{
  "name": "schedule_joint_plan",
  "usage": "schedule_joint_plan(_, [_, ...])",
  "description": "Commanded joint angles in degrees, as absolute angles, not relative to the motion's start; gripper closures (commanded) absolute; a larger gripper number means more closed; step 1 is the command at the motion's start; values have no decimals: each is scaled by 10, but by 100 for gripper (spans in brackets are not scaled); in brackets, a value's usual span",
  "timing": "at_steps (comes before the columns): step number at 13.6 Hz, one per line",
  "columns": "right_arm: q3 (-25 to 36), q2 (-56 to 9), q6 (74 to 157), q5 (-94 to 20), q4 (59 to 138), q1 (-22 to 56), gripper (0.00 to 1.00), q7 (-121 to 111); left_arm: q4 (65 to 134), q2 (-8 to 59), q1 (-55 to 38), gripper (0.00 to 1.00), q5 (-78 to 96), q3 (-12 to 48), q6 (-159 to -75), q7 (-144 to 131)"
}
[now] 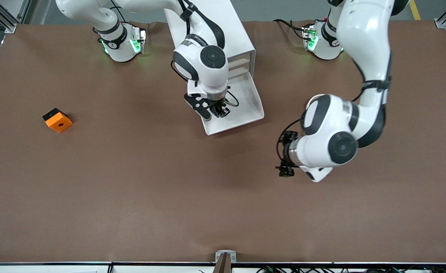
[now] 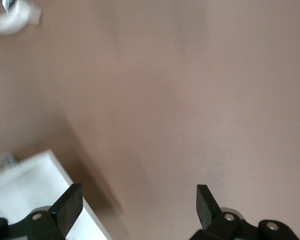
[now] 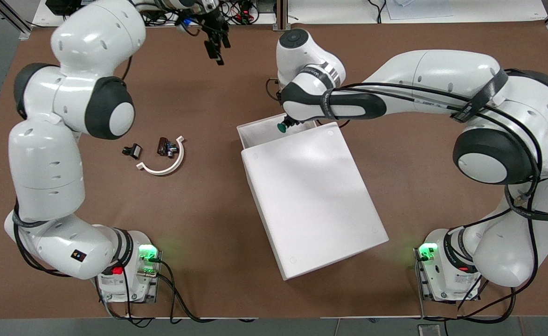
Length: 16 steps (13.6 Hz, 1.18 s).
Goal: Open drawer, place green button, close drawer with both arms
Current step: 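Withdraw the left gripper while the right gripper carries the button to the drawer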
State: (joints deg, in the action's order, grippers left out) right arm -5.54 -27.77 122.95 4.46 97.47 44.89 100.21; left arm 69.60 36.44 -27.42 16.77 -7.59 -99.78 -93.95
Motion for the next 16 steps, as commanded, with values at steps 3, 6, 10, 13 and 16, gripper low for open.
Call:
schedule_joint_plan(3, [-49,-352,1226,65,897,477,100,1072,717,275,-246,0,65,-76,-941,-720])
schedule_joint_plan(6, [-48,-367,1226,65,882,487,100,1080,720,219,-200,0,55,-76,-858,-525])
schedule_joint_plan(10, [-49,-368,1219,71,882,488,100,1078,727,171,-149,0,9,-76,-808,-317])
schedule_joint_plan(13, [-49,-367,1206,70,887,495,100,1070,732,146,-127,0,-13,-74,-809,-231])
schedule_joint_plan(16, [-49,-367,1196,70,889,495,100,1066,770,104,-112,0,-14,-64,-834,-227])
